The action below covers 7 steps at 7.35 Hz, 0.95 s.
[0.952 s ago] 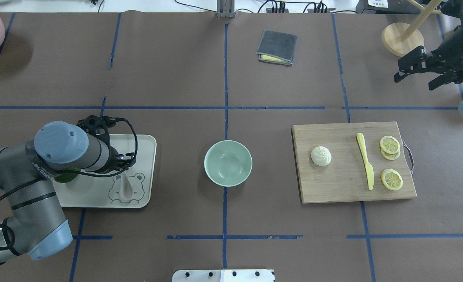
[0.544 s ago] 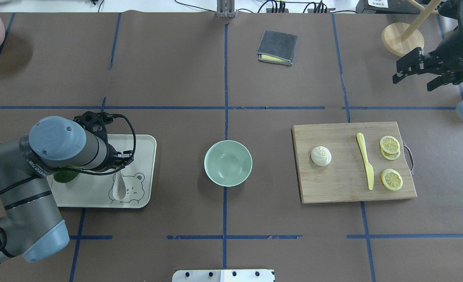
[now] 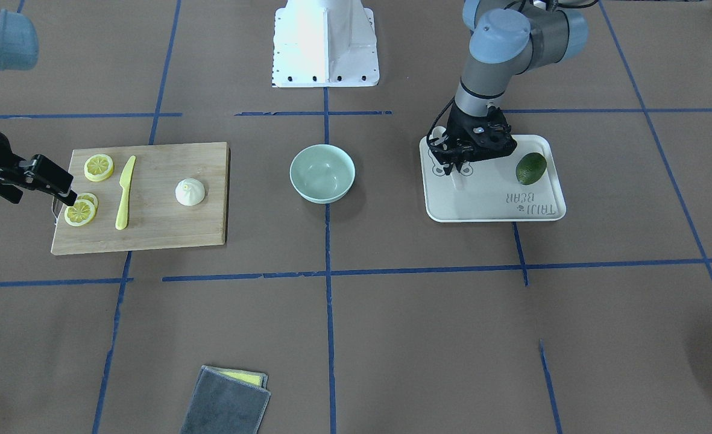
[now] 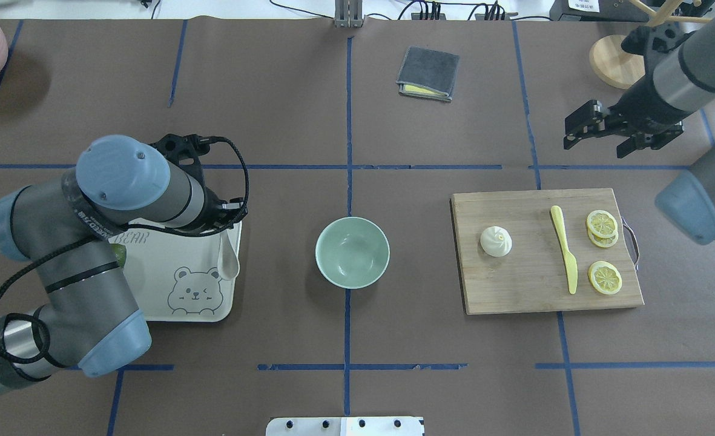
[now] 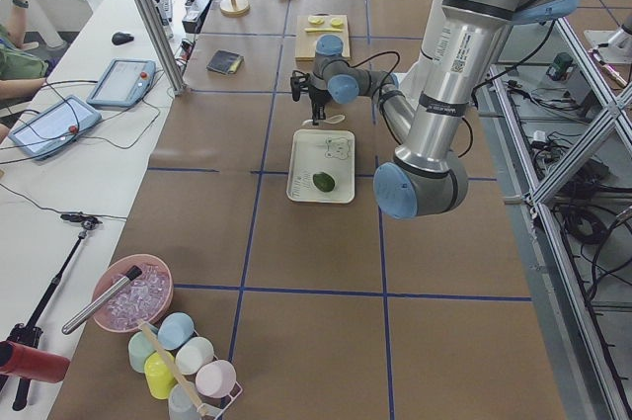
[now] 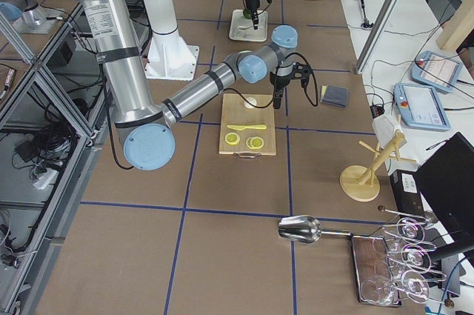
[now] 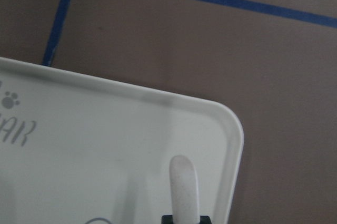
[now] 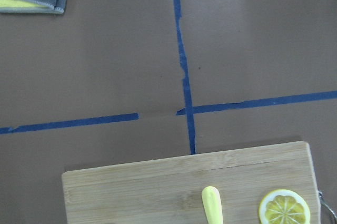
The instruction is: Put spoon and bun in bowl
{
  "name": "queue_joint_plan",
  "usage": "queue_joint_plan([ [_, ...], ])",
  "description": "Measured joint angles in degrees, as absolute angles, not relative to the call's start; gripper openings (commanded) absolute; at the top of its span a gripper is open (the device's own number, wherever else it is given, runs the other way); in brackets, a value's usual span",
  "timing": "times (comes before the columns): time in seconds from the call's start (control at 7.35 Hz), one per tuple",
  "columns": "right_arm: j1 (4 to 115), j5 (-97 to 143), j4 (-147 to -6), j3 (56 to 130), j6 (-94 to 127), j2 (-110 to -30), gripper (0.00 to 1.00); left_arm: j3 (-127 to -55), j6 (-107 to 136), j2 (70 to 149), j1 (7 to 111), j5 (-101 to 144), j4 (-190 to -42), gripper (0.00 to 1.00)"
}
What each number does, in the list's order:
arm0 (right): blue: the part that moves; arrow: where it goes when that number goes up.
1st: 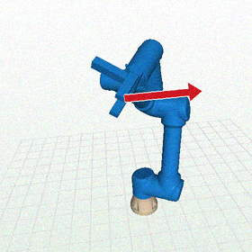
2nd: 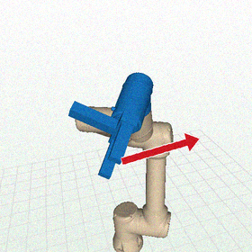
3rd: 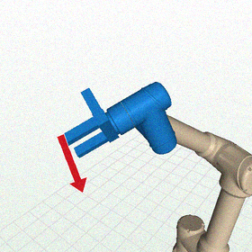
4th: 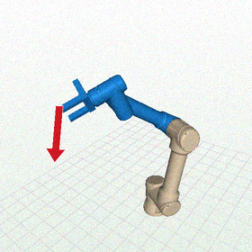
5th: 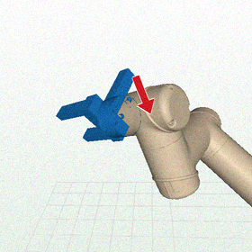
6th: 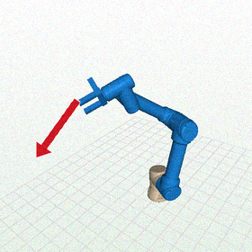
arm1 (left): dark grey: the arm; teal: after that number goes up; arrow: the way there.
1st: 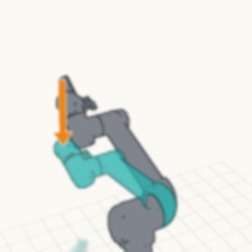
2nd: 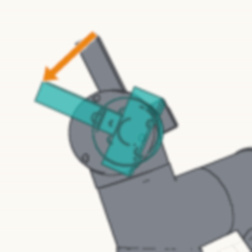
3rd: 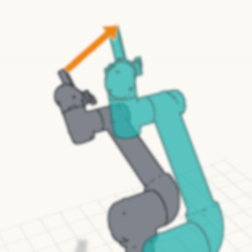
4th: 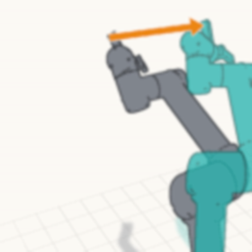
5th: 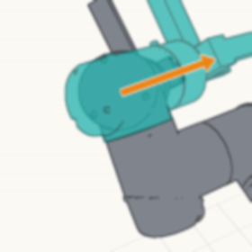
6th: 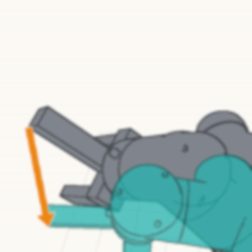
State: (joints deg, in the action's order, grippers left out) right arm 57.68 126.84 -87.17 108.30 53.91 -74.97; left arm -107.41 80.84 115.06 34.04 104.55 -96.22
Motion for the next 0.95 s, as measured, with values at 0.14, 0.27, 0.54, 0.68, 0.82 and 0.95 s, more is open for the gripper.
queue_joint_plan([
  [0.14,54.37,124.09,-84.68,108.17,57.51,-74.92,1.0,-106.72,82.34,117.72,35.51,104.68,-96.36,0.0],
  [0.27,51.32,121.56,-83.5,108.11,59.65,-74.94,1.0,-105.21,84.96,120.4,36.26,104.73,-97.43,0.0],
  [0.54,45.87,116.96,-82.7,107.83,62.63,-74.96,1.0,-99.43,92.31,124.48,36.1,104.65,-104.31,0.0],
  [0.68,43.46,115.28,-82.59,107.67,64.02,-74.87,1.0,-97.04,94.5,125.65,35.7,104.61,-107.53,0.0],
  [0.82,41.02,113.49,-82.55,107.41,65.01,-74.76,1.0,-95.7,95.52,126.78,35.11,104.53,-108.99,0.0],
  [0.95,38.96,112.14,-82.54,107.06,65.76,-74.62,1.0,-94.55,96.34,128.11,34.3,104.42,-109.56,0.0],
])
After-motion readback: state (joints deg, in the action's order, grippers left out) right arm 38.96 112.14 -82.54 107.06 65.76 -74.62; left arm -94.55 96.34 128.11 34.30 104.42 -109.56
